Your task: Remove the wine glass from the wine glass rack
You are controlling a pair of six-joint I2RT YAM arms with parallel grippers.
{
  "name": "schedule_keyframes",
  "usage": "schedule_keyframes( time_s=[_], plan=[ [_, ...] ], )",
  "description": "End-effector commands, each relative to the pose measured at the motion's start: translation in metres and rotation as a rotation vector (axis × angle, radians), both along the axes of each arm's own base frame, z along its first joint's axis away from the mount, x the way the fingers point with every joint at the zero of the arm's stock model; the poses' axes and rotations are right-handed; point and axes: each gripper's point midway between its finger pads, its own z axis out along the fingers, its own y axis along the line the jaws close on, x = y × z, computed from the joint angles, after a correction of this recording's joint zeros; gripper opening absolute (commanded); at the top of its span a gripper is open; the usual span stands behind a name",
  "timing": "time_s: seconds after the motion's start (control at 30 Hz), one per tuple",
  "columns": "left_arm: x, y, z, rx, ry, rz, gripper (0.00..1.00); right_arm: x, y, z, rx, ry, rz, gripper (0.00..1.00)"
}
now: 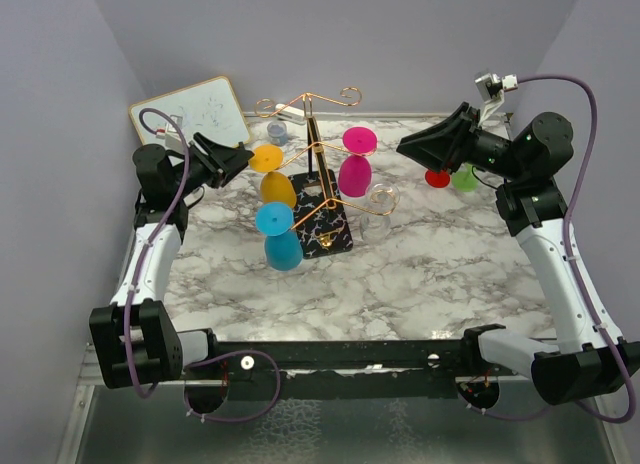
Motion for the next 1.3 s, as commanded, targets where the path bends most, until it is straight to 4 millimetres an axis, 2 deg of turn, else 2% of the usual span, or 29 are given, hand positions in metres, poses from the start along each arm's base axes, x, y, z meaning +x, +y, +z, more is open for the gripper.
schedule_keyframes(
  time_s=[0.0, 0.53, 0.83, 1.17, 1.27],
  plan=[
    [-0.001, -0.007, 0.015, -0.014, -0.053, -0.050, 0.45, -0.006, 0.000, 0.005, 0.006, -0.033, 0.017, 0.30],
    [0.002, -0.019, 0.016, -0.064, -0.051, -0.106, 0.39, -0.006, 0.000, 0.003, 0.007, -0.028, 0.013, 0.30],
    [0.000, -0.021, 0.018, -0.089, -0.053, -0.121, 0.24, -0.006, -0.001, 0.003, 0.009, -0.034, 0.000, 0.30],
    [-0.005, -0.022, 0.026, -0.106, -0.055, -0.129, 0.00, -0.006, -0.002, 0.003, 0.012, -0.036, -0.010, 0.30],
    [-0.007, -0.023, 0.030, -0.117, -0.059, -0.138, 0.00, -0.006, -0.003, 0.004, 0.014, -0.038, -0.012, 0.30]
  ],
)
